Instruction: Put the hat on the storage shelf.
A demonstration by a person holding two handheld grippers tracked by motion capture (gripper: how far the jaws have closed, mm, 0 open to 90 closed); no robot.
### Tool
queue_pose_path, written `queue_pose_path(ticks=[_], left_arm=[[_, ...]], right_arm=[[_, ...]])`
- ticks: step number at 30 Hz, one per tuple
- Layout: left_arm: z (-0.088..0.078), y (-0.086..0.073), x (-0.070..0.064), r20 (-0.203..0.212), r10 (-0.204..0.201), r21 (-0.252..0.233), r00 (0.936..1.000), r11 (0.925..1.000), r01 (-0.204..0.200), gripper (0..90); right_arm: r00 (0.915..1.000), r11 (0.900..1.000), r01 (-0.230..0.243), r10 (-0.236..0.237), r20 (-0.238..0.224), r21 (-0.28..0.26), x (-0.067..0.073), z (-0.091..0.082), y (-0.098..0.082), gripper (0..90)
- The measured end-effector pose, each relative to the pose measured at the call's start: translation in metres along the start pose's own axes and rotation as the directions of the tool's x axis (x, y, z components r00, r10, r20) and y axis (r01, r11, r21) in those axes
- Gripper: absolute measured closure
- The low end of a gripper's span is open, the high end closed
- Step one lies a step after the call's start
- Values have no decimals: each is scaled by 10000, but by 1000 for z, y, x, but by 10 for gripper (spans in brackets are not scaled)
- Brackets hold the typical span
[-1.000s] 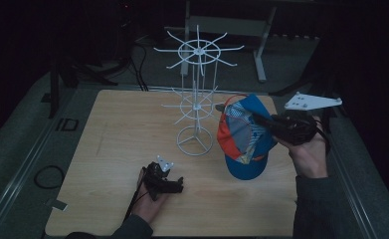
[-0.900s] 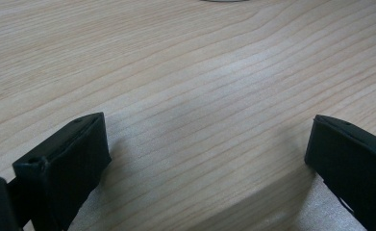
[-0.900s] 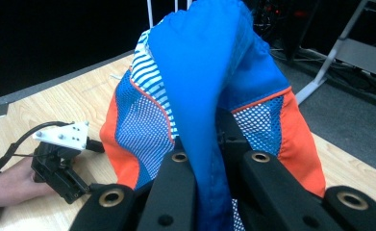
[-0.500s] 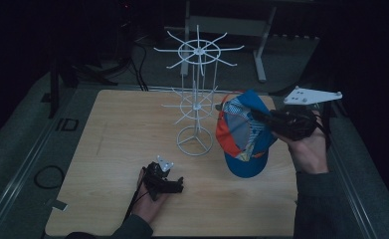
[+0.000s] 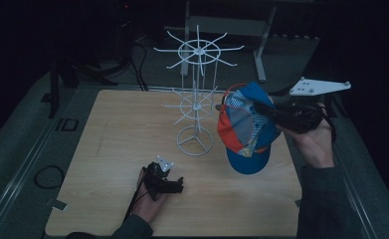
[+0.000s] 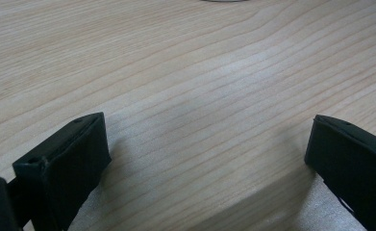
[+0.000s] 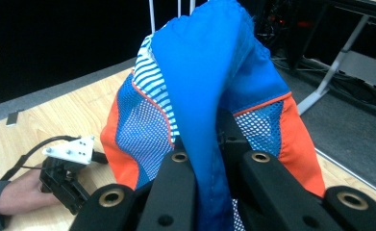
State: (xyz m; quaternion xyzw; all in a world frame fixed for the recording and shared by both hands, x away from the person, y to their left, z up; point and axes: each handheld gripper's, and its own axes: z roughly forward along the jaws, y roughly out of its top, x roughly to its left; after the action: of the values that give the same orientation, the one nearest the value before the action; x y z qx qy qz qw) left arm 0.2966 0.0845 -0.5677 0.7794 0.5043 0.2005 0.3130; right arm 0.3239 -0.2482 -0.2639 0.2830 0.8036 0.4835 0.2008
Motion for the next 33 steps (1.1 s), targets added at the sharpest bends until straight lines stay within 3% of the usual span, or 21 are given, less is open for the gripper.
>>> queue_pose_path(ticks=[33], left_arm=[[0,0,0,0,30,11,10000,10000,-30,19]], right_arm=[[10000,9971,63,-65,-16,-764,-3,-17,18,878]])
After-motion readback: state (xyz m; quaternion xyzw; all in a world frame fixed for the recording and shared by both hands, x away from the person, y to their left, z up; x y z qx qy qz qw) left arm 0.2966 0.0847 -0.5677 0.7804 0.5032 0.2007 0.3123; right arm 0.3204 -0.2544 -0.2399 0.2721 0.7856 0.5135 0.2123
